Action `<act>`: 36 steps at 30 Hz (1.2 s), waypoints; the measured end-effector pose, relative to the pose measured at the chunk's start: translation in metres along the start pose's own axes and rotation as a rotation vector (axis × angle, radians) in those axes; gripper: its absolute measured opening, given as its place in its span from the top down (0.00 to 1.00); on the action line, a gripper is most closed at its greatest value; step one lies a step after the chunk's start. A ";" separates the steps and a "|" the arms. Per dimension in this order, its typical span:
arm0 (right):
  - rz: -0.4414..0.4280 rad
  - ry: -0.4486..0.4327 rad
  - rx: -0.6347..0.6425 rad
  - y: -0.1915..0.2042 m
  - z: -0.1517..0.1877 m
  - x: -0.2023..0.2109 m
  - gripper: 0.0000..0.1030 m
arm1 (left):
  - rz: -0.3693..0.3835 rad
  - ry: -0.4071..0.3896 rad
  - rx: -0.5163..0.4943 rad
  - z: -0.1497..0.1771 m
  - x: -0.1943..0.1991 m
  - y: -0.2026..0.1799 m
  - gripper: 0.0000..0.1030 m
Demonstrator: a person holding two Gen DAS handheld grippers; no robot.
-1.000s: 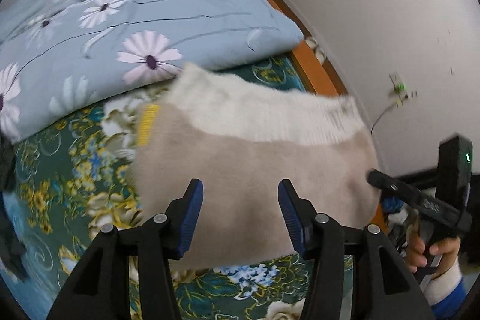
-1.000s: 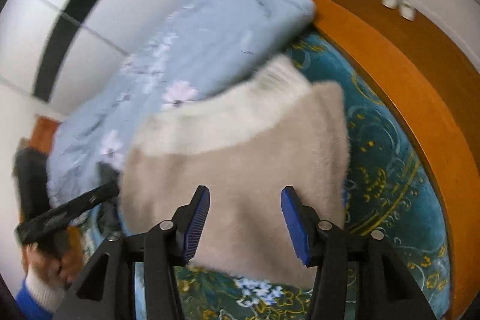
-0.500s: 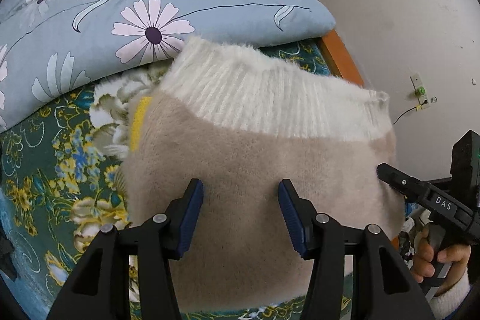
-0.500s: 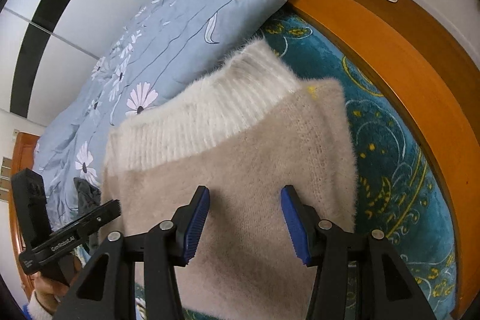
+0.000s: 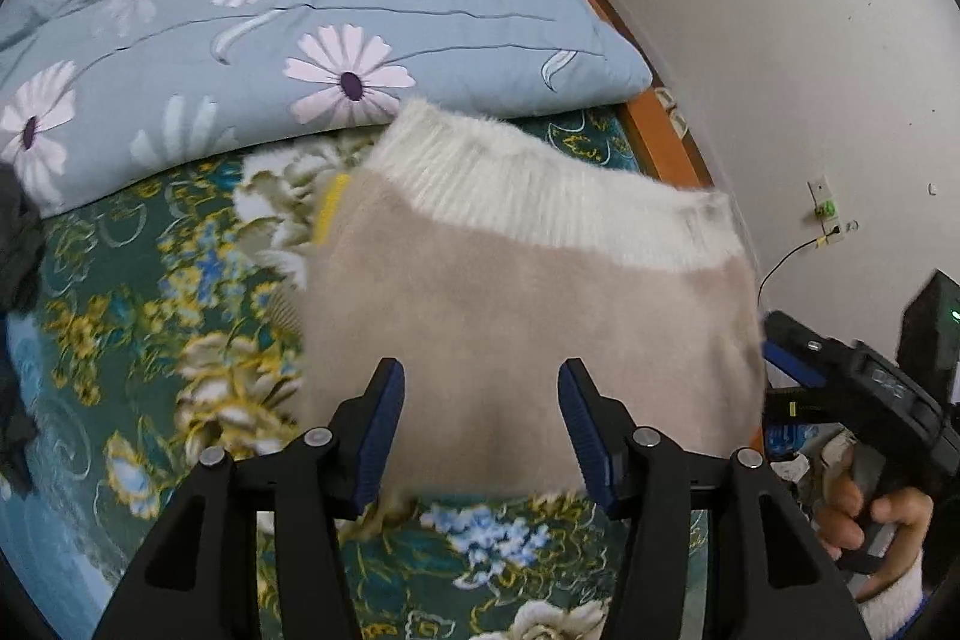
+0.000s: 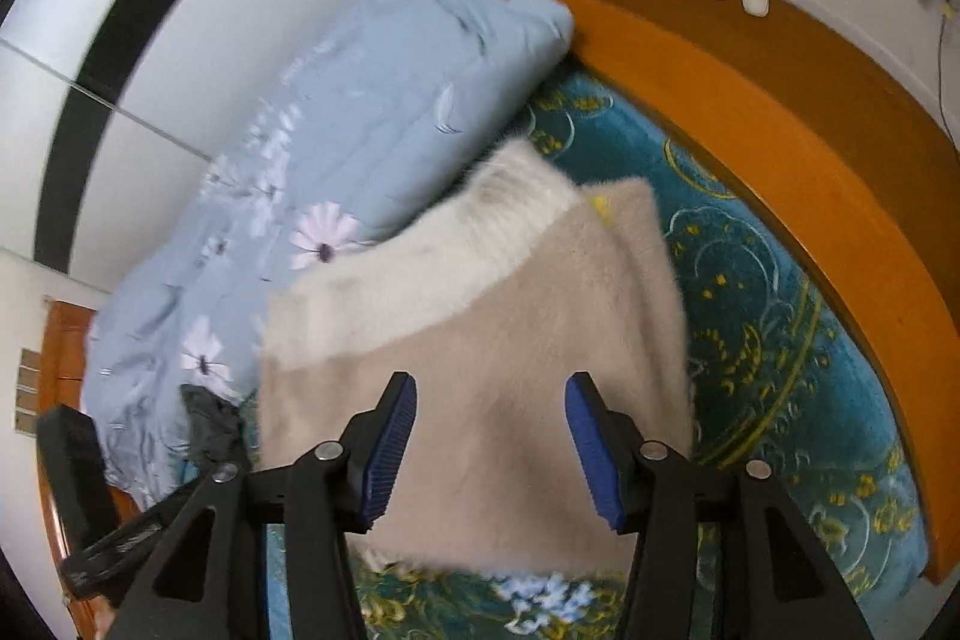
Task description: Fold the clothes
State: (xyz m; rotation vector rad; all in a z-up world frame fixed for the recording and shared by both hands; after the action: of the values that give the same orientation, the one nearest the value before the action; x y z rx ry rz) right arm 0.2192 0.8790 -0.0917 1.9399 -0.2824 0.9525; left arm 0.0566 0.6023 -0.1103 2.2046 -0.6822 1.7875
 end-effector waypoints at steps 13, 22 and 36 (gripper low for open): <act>0.133 0.053 0.043 0.016 0.123 0.044 0.23 | 0.072 -0.049 0.051 0.091 0.045 -0.029 0.26; 0.164 0.025 0.160 0.005 0.133 0.068 0.00 | -0.028 -0.063 0.030 0.121 0.050 -0.058 0.22; -0.013 0.124 0.461 -0.083 0.044 0.060 0.00 | -0.439 -0.060 0.395 0.120 0.014 -0.138 0.17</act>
State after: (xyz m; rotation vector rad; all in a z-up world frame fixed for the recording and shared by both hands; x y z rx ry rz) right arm 0.3271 0.8987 -0.1137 2.2784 0.0279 1.2029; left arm 0.2291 0.6645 -0.1092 2.4084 0.1650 1.7329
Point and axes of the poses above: each gripper's, at about its wrist camera, not at the fingertips, and x roughly against the way its jaws point, y to its left, z to its underside, the point moved 4 cm from there along -x, roughly the way its jaws point, and after that the axes turned 14 degrees about -z, right-handed, at the moved point
